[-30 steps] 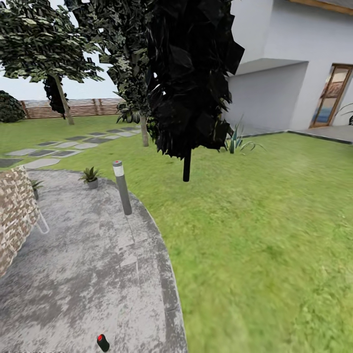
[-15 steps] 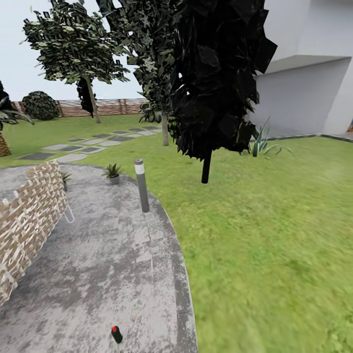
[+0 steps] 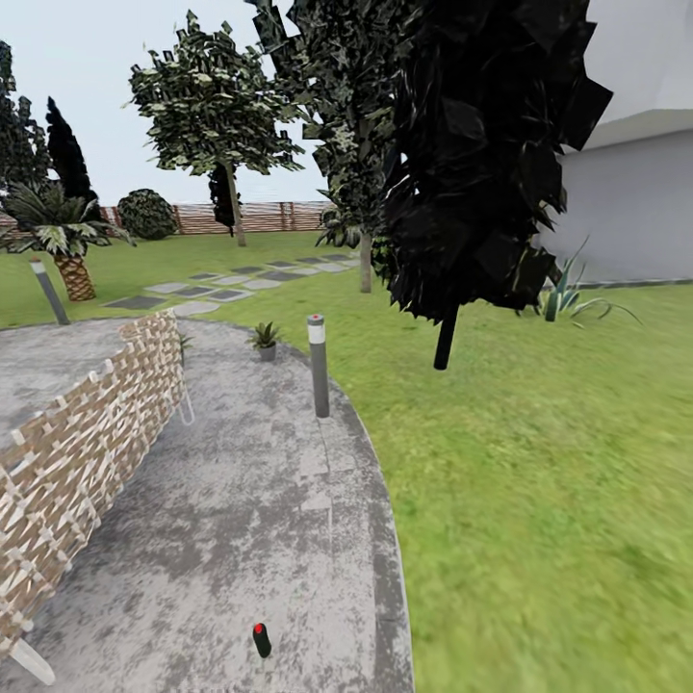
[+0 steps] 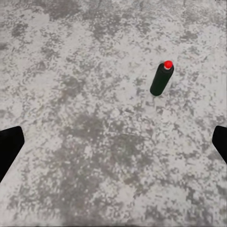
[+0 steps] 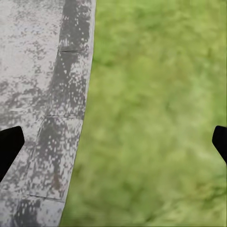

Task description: Pick up the pesticide atomizer in the garden and spray insectifuge to fully cover both potted plants in the garden.

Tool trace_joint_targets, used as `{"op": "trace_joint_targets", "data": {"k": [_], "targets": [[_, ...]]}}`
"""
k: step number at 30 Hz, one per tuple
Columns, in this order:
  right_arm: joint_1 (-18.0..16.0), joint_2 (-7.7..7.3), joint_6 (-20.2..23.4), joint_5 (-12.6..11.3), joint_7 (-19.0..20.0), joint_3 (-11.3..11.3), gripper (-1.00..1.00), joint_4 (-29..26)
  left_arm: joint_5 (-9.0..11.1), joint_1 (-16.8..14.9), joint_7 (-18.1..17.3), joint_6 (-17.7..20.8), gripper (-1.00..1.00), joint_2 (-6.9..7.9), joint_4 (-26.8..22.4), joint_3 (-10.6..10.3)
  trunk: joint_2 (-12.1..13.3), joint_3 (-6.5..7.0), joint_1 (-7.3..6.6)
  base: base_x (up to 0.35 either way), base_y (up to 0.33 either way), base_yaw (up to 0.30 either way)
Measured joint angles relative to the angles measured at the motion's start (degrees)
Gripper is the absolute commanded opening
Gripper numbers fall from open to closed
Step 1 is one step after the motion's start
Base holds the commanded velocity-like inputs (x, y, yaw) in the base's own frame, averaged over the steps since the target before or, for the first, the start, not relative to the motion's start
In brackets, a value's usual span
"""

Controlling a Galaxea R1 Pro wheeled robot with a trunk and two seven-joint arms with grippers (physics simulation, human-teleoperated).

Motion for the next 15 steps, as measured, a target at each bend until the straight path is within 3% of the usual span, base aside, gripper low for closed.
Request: {"op": "trace_joint_targets", "data": {"k": [5, 15], "targets": [[0.02, 0.04, 0.0, 0.0, 0.02, 0.0, 1.0, -0.06, 0.02, 0.0, 0.0, 0.0, 1.0, 0.13, 0.01, 0.03, 0.0, 0.0, -0.01, 0.033, -0.037, 0.279], [0.02, 0.01, 0.01, 0.0, 0.01, 0.0, 1.0, -0.08, 0.06, 0.0, 0.0, 0.0, 1.0, 0.18, 0.06, 0.01, 0.0, -0.07, -0.01, 0.138, -0.215, 0.279]]}}
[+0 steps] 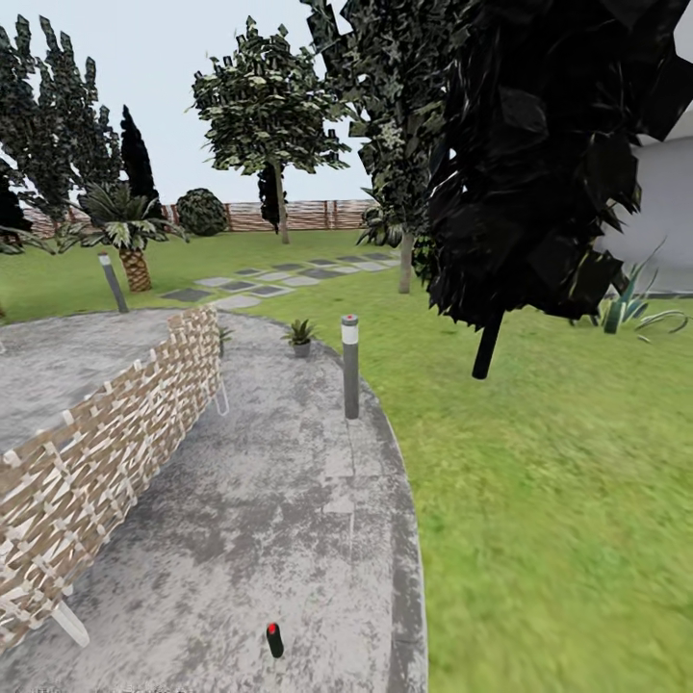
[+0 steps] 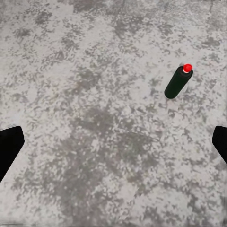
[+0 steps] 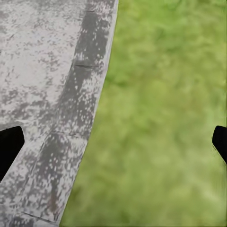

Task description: Pick up the pesticide atomizer in the garden and spray insectifuge to fully cover both potted plants in the garden.

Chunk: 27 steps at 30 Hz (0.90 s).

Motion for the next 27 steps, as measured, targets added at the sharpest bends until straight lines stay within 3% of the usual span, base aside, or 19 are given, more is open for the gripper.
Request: {"op": "trace_joint_targets", "data": {"k": [17, 27], "targets": [[0.0, -0.01, 0.0, 0.0, 0.0, 0.0, 1.0, 0.0, 0.0, 0.0, 0.0, -0.01, 1.0, 0.0, -0.01, 0.0, 0.0, -0.59, 0.0, 0.145, -0.242, 0.274], [0.0, -0.01, 0.0, 0.0, 0.02, 0.0, 1.0, -0.01, 0.01, 0.0, 0.0, 0.0, 1.0, 0.0, -0.04, -0.01, 0.0, -0.98, 0.01, 0.048, -0.267, 0.272]]}}
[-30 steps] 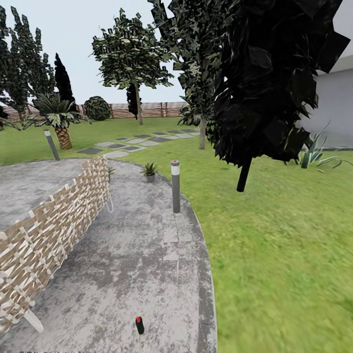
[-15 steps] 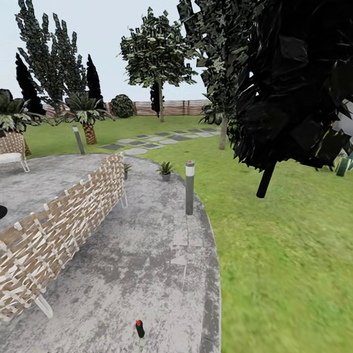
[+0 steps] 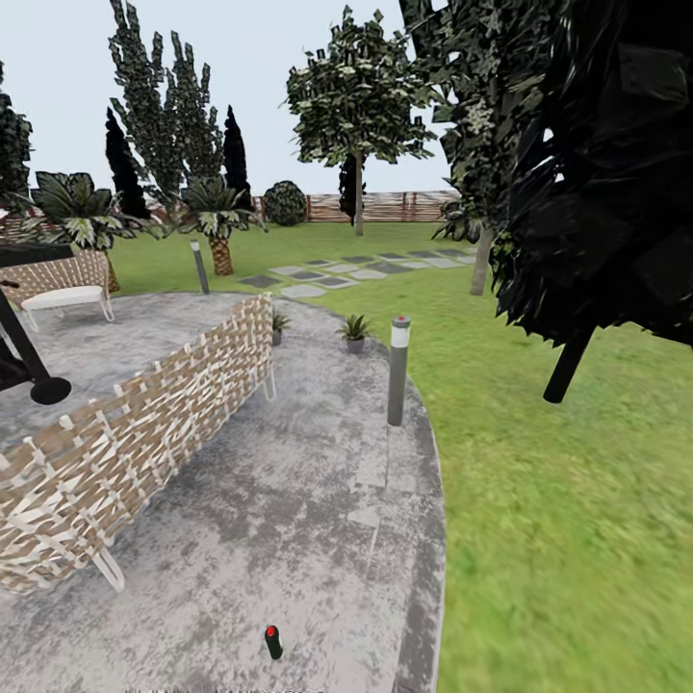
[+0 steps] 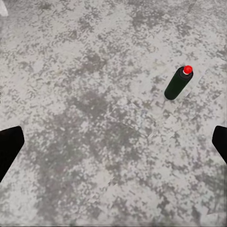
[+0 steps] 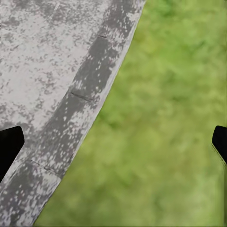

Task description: Pick up the pesticide atomizer in the garden and spray insectifuge to fully cover both potted plants in the garden.

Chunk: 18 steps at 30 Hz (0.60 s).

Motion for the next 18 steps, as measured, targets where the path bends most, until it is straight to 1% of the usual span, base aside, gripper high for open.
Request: {"op": "trace_joint_targets", "data": {"k": [9, 14, 18], "targets": [[0.0, 0.01, 0.0, 0.0, 0.03, 0.0, 1.0, 0.0, 0.01, 0.0, 0.04, 0.0, 1.0, 0.19, 0.08, 0.05, 0.0, -0.35, 0.0, 0.003, -0.272, 0.271], [0.0, 0.03, 0.0, 0.0, 0.02, 0.0, 1.0, 0.0, 0.0, 0.0, 0.04, 0.0, 1.0, 0.49, 0.09, 0.02, 0.0, -0.54, -0.01, 0.084, -0.273, 0.269], [0.01, 0.01, 0.0, 0.0, 0.05, -0.01, 1.0, -0.01, -0.01, -0.01, 0.01, 0.0, 1.0, 0.52, 0.1, 0.03, 0.0, -0.66, -0.02, 0.152, -0.273, 0.116]]}}
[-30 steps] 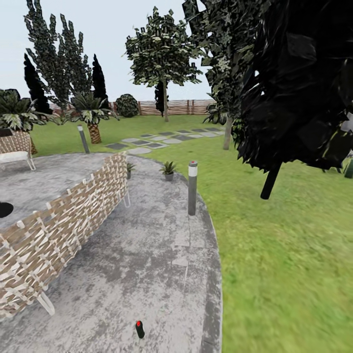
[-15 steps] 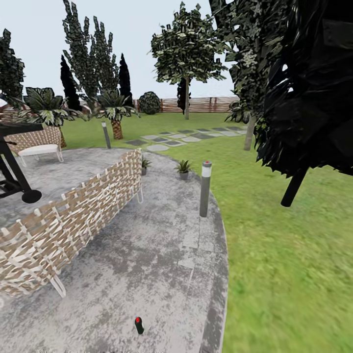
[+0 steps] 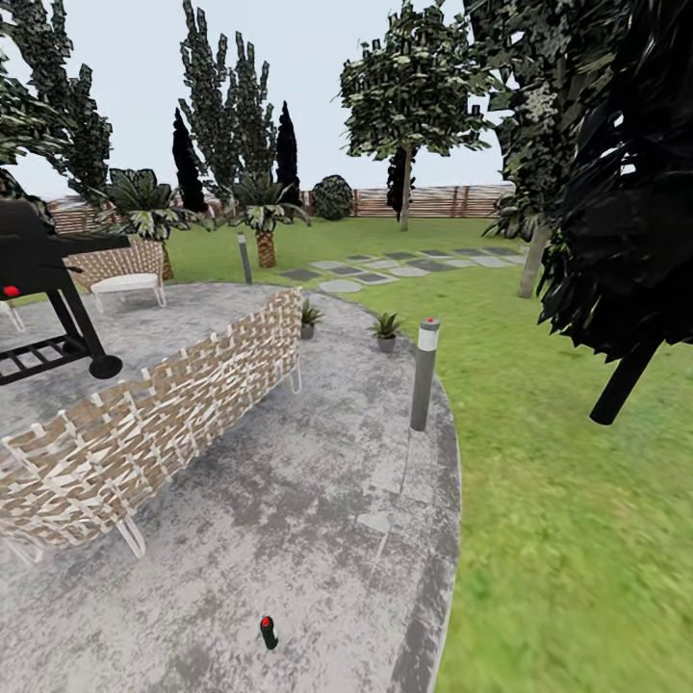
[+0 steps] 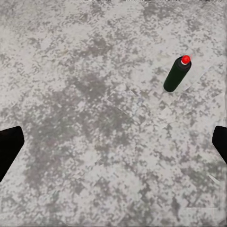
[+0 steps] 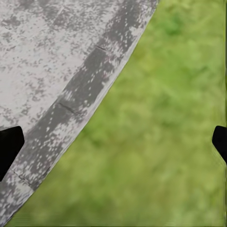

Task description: Pick up the pesticide atomizer in the garden and spray insectifuge to fully cover both potted plants in the garden.

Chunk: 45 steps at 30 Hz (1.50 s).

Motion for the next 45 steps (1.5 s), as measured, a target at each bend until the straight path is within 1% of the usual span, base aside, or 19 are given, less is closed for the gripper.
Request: {"op": "trace_joint_targets", "data": {"k": [11, 15, 36, 45], "targets": [[0.0, -0.01, 0.0, 0.0, 0.0, 0.0, 1.0, -0.01, 0.0, 0.0, 0.04, 0.0, 1.0, 0.0, 0.01, 0.01, 0.0, -0.03, 0.0, 0.173, -0.273, 0.009], [0.0, -0.01, 0.0, 0.0, 0.0, 0.0, 1.0, 0.01, 0.01, 0.0, 0.11, 0.0, 1.0, 0.01, 0.0, 0.0, 0.0, -0.03, 0.0, 0.175, -0.273, 0.117], [-0.01, 0.0, -0.01, 0.0, -0.02, 0.01, 1.0, 0.01, 0.01, 0.01, 0.12, 0.01, 1.0, 0.27, -0.02, 0.06, 0.0, -0.03, 0.0, 0.174, -0.27, 0.271], [-0.02, 0.0, -0.01, 0.0, -0.05, 0.01, 1.0, -0.01, 0.19, -0.03, 0.24, 0.05, 1.0, 0.16, -0.08, 0.17, 0.0, -0.03, 0.01, 0.059, -0.053, 0.276]]}}
